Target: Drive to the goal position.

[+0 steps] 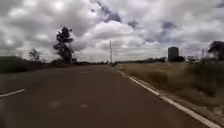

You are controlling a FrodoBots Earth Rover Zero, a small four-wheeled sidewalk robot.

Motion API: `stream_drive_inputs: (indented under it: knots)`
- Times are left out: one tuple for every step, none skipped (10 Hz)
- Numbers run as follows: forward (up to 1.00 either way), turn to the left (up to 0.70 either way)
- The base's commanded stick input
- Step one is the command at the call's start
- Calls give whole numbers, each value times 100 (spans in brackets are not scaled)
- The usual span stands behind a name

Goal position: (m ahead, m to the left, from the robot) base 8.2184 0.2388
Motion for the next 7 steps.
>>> stream_drive_inputs:
  knots:
    - [85,-25]
    - [85,-34]
    - [85,-8]
    - [85,0]
    - [85,0]
    - [85,0]
    - [85,0]
